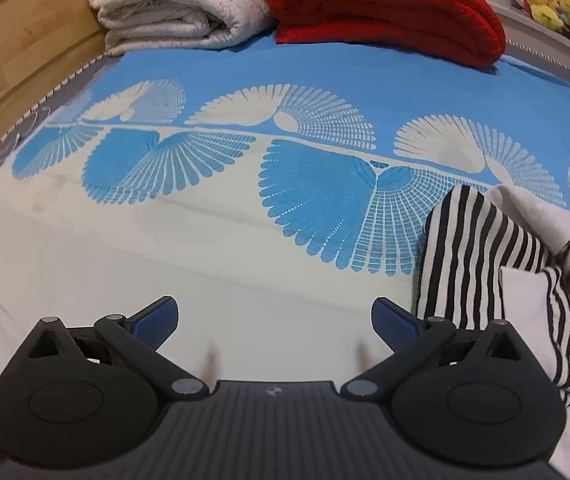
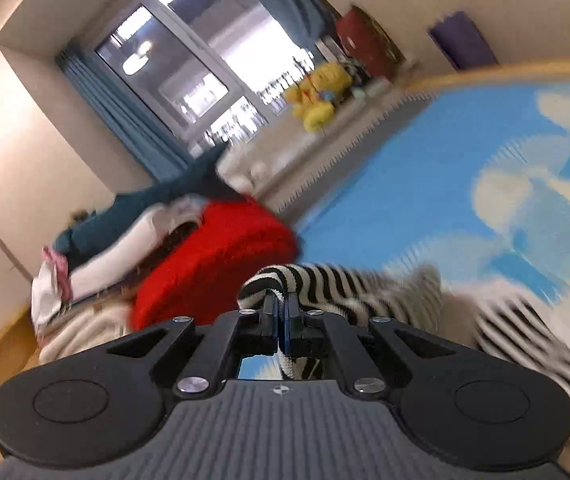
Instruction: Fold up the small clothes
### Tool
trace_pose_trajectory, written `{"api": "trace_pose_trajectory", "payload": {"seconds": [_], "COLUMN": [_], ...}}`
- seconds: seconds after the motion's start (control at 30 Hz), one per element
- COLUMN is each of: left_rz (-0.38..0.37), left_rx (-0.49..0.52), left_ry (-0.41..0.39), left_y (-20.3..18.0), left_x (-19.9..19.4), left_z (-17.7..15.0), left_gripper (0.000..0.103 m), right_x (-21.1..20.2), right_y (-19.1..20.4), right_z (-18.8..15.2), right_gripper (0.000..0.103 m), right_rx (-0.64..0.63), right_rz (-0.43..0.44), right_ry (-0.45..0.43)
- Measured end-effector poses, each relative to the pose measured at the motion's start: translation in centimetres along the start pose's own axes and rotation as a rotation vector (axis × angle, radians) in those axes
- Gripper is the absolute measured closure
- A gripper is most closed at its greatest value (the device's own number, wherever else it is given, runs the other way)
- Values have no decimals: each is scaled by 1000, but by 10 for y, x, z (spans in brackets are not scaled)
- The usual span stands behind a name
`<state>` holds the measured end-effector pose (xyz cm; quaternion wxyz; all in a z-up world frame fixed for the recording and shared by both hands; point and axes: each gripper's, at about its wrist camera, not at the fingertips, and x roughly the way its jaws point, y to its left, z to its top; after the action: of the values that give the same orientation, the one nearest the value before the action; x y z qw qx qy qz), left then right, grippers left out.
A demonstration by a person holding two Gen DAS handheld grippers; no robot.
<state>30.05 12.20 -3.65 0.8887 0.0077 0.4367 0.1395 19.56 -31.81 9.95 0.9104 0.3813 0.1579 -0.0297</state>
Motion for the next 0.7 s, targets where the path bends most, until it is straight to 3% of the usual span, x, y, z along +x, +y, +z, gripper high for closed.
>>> {"api": "trace_pose_trajectory", "payload": {"seconds": [0.1,0.17,0.2,0.23,0.27,0.33,0.4,0.5,0.53,0.63,0.7], "left_rz": [25,42,50,53,51,46,49,30,20,18,25], "left_rx": [54,100,127,147,166,198,212,192,189,217,244], "left_ry": [-4,-17,-30,-43,-56,-86,-108,-100,-91,-97,-107], "left_y": [-10,-18,-23,-26,-29,-33,-37,-39,-40,-45,-48], "left_x": [-1,-2,-4,-7,-9,-15,-17,-15,-14,-14,-14], "left_z": [-5,-9,-12,-14,-16,-19,-19,-17,-16,-19,-21], "left_gripper": [0,0,0,0,0,0,0,0,0,0,0], "right_x": [-14,8,16,14,7,-7,-22,-29,-20,17,46], "right_y": [-62,-111,-131,-144,-146,-128,-94,-61,-61,-80,-97], "right_z": [-63,-112,-129,-136,-133,-110,-84,-73,-76,-93,-122], "right_gripper": [96,85,84,86,83,72,65,65,65,66,66], "right_rx": [118,156,183,223,243,140,-76,-395,-453,-455,-476], "right_rz": [-138,-297,-325,-312,-289,-228,-170,-88,-85,-91,-127], "right_ry": [194,460,572,605,578,513,401,270,288,398,565]}}
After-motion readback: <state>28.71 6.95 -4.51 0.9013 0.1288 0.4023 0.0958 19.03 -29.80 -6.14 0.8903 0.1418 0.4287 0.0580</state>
